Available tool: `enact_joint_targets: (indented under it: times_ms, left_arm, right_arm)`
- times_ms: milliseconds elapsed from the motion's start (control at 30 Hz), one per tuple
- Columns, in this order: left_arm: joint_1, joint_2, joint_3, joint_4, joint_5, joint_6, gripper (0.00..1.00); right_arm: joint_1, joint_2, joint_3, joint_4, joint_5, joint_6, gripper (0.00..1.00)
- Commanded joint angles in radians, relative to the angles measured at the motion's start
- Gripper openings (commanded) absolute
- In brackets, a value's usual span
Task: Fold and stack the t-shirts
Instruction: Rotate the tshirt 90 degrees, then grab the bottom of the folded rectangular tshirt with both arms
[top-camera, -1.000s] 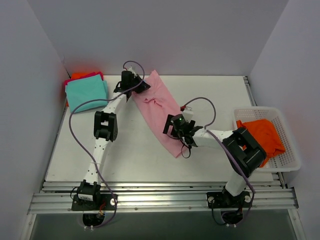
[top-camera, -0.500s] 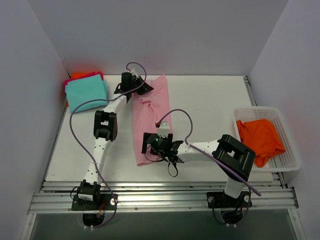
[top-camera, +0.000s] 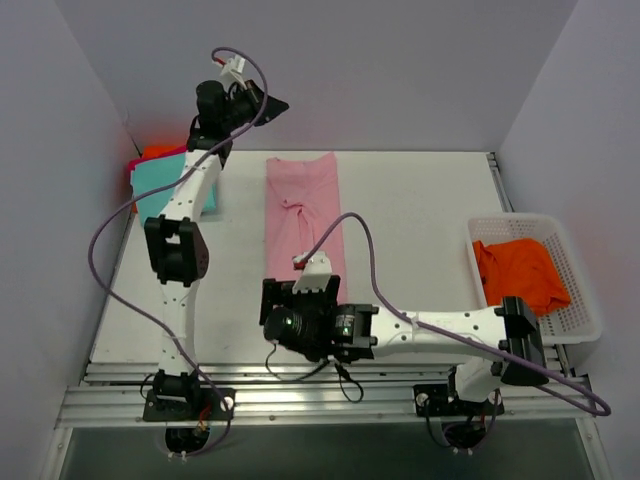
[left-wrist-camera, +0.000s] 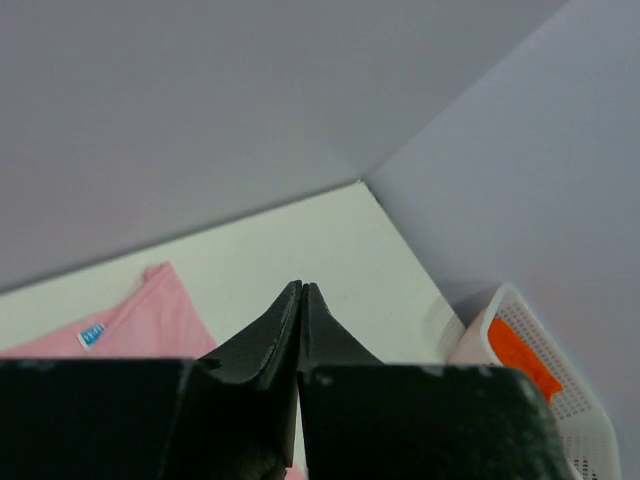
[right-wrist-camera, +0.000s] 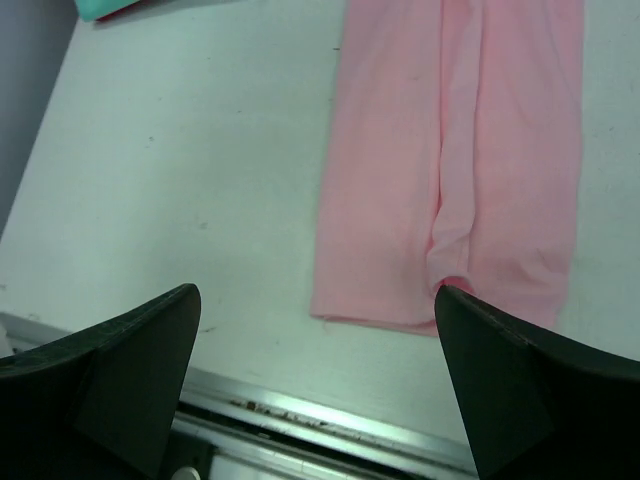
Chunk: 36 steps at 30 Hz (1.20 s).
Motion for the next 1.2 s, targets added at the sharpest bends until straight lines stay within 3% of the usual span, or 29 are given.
enact_joint_targets:
  times_ms: [0, 100, 167, 200, 233, 333, 367, 433, 500, 533, 633, 733, 933, 1167]
  left_arm:
    - [0.034, -0.182, -0.049, -0.083, -0.027, 0.048, 0.08]
    - [0.019, -0.334, -0.300, -0.148, -0.091, 0.111, 0.08]
    - [-0.004, -0.467, -0.479, -0.146, -0.210, 0.155, 0.08]
    - [-0.013, -0.513, -0.665, -0.137, -0.254, 0.164, 0.08]
    - [-0.024, -0.555, -0.754, -0.126, -0.294, 0.169, 0.08]
    - [-0.075, -0.707, -1.069, -0.099, -0.421, 0.192, 0.08]
    - [-0.088, -0.777, -1.138, -0.080, -0.470, 0.204, 0.09]
    - [-0.138, -0.848, -1.339, -0.053, -0.532, 0.209, 0.33]
    - [-0.208, -0.949, -1.454, -0.008, -0.635, 0.205, 0.57]
    - [-0.231, -0.978, -1.548, -0.007, -0.668, 0.189, 0.59]
    - [-0.343, -1.110, -1.652, -0.042, -0.787, 0.119, 0.61]
    - [-0.494, -1.263, -1.750, -0.175, -0.961, 0.019, 0.60]
    - [-0.688, -1.558, -1.902, -0.483, -1.110, -0.251, 0.58]
    - [-0.892, -1.588, -1.988, -0.602, -1.191, -0.502, 0.53]
  right_arm:
    - [0.080, -0.034, 0.050, -0.296, 0.231, 0.143, 1.00]
    - [0.074, -0.060, -0.002, -0.315, 0.271, 0.166, 1.00]
    - [0.059, -0.080, -0.079, -0.310, 0.328, 0.178, 1.00]
    - [0.030, -0.109, -0.108, -0.299, 0.343, 0.199, 1.00]
    - [0.008, -0.132, -0.142, -0.260, 0.351, 0.183, 1.00]
    - [-0.122, -0.297, -0.344, 0.091, 0.224, -0.110, 1.00]
    - [-0.156, -0.351, -0.405, 0.178, 0.104, -0.176, 1.00]
    - [-0.238, -0.501, -0.556, 0.371, 0.003, -0.303, 1.00]
    - [-0.280, -0.569, -0.608, 0.392, -0.063, -0.324, 1.00]
    - [-0.300, -0.574, -0.613, 0.383, -0.065, -0.328, 1.00]
    - [-0.326, -0.534, -0.633, 0.417, -0.141, -0.330, 1.00]
    - [-0.336, -0.445, -0.670, 0.515, -0.290, -0.299, 1.00]
    - [-0.322, -0.215, -0.717, 0.707, -0.420, -0.203, 1.00]
    - [-0.305, -0.117, -0.772, 0.796, -0.416, -0.124, 1.00]
